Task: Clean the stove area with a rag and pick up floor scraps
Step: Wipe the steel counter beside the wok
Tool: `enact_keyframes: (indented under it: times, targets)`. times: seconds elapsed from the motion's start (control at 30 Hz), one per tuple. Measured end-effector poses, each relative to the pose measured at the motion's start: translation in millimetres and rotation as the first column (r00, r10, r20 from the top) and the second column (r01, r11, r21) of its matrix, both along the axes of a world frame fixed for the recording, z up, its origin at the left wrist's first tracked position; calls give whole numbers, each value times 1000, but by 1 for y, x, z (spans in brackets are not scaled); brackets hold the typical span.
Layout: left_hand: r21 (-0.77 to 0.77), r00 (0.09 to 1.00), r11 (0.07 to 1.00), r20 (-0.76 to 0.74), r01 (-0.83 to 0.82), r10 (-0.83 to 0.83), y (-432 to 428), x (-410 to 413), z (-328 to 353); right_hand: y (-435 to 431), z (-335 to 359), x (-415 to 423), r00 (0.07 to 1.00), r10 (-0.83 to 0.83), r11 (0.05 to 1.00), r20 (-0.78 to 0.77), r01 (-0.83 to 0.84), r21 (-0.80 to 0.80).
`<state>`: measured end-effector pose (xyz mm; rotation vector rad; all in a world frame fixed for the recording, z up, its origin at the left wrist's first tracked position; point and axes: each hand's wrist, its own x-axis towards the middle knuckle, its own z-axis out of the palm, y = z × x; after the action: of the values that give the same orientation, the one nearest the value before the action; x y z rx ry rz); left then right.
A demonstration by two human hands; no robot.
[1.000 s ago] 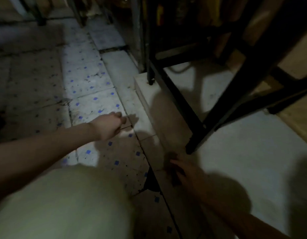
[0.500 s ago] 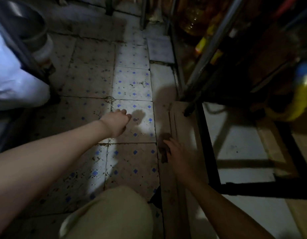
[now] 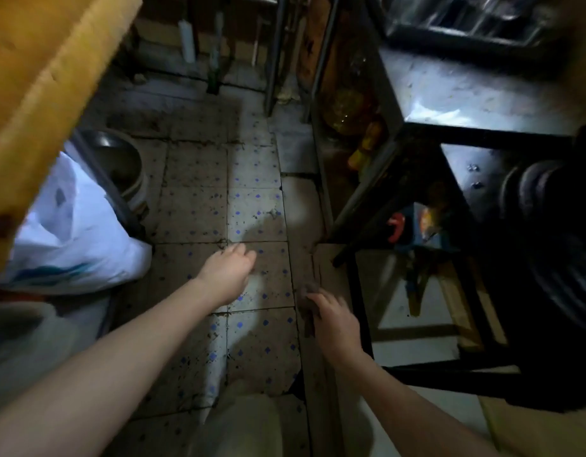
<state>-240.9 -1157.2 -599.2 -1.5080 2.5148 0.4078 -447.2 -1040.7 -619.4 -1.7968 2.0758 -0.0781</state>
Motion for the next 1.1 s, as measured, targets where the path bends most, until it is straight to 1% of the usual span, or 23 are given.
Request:
enact_keyframes:
  times: [0.07,0.17,0.27,0.4,0.5,0.67,0.77,0.9,1.0,1.1]
  targets:
    - [8,1000,1000,-5,4,-4,8,3,38,5,37,4,1000,3,1000,-16,-3,-19]
    - [9,999,999,-10,41,-41,20,4,94,16,92,6,1000,-20,999,1,20,-31]
    - [1,996,997,-46,79,-79,29,-3,144,29,140,4,998,-18,997,-55,14,-69]
    - [-42,985,987,-70,154,-157,38,-21,196,43,187,-6,995,-13,999,-102,9,-41]
    - [-101,973,972,-68,214,-221,39,-41,222,55,216,-19,991,-51,996,-120,42,-75]
    - [-108,943,940,-49,324,-330,32,-84,242,88,263,-45,976,-194,959,-93,169,-228]
    - [-105,912,909,-27,404,-408,27,-118,246,109,279,-66,946,-308,924,-99,272,-268]
    - [-129,836,829,7,544,-548,27,-163,242,134,283,-94,879,-461,877,-124,430,-214]
    - [-103,777,772,19,627,-629,27,-190,235,151,280,-108,801,-593,800,-86,573,-177]
    - [-84,730,727,15,682,-683,24,-206,231,163,273,-121,737,-672,740,-74,664,-102]
